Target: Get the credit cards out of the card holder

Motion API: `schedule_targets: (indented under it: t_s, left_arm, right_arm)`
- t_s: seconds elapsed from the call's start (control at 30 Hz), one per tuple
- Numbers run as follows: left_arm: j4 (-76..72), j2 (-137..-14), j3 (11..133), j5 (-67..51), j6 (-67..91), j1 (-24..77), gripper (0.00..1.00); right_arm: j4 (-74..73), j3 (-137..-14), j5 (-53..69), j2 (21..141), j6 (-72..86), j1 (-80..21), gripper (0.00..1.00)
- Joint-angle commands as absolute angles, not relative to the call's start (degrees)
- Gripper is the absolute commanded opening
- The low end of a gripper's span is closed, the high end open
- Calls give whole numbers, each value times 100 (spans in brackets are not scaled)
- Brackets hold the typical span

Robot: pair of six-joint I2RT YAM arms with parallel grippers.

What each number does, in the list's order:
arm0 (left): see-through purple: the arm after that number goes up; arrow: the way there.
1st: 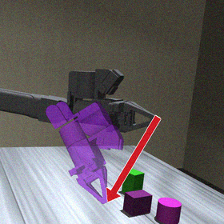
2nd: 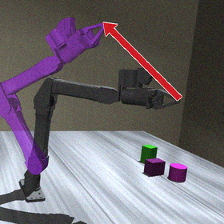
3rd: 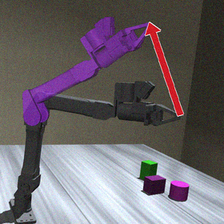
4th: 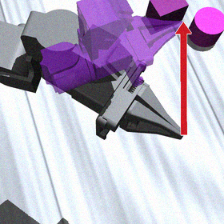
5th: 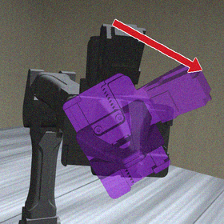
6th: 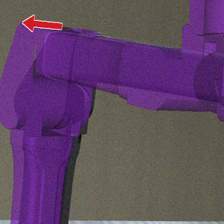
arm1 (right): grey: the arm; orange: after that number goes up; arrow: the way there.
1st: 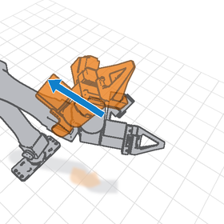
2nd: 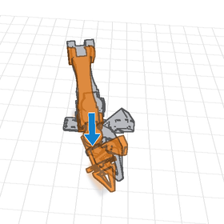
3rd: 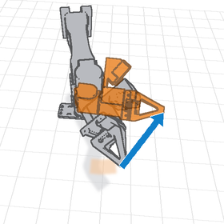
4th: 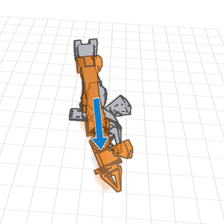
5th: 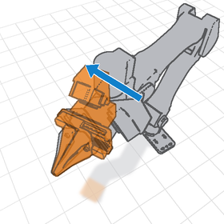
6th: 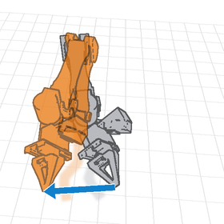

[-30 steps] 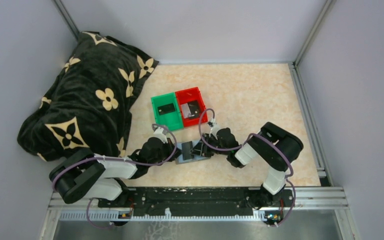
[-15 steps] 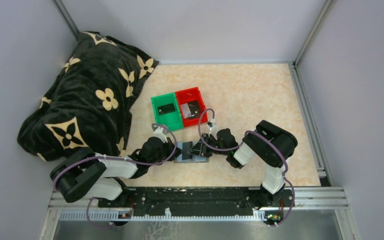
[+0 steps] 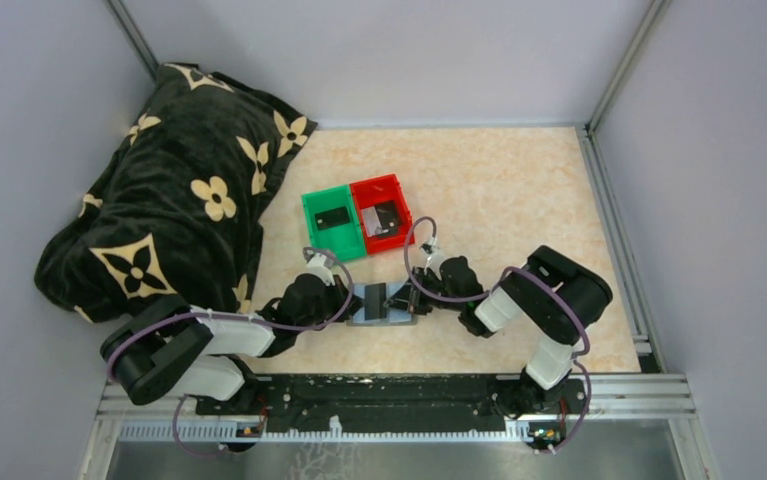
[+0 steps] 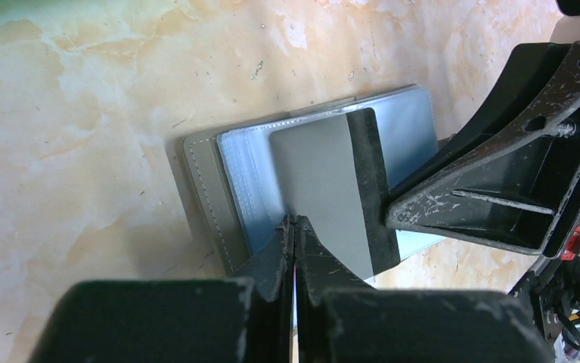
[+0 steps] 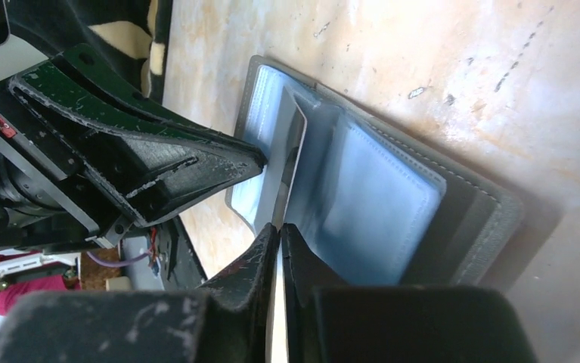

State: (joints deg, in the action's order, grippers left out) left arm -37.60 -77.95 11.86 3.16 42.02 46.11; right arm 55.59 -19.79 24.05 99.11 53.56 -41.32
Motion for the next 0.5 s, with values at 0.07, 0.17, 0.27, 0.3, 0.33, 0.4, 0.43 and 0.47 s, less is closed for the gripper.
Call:
schedule_targets:
  t_s: [0.07,0.17,0.27,0.3,0.33,0.4,0.43,0.47]
  left_arm:
    - [-3349,-7908,1055,321,4184,4593,0]
    - [-3319,-7869,1046,337,4176,4588,0]
    - [-3313,-7857,1038,347,4175,4588,0]
    - [-3313,-7864,1042,351,4175,4588,0]
    - [-3313,-7870,1043,349,4180,4588,0]
    - [-3313,-7875,1045,347,4184,4588,0]
    - [-3313,-7875,1052,347,4184,4588,0]
    - [-3313,-7876,1042,344,4184,4588,0]
  right_arm:
    - [5409,-1964,2295,9585,5088,-4043,0]
    - [5407,-1989,2337,9627,5080,-4048,0]
    - [5570,-2005,2428,9731,5125,-4051,13]
    - [5636,-2008,2466,9778,5155,-4051,13]
    - [5720,-2010,2501,9828,5195,-4045,10]
    - [5842,-2011,2536,9904,5261,-4044,3]
    - [5881,-2013,2549,9933,5272,-4051,0]
    - [5891,-2006,2555,9934,5279,-4047,0]
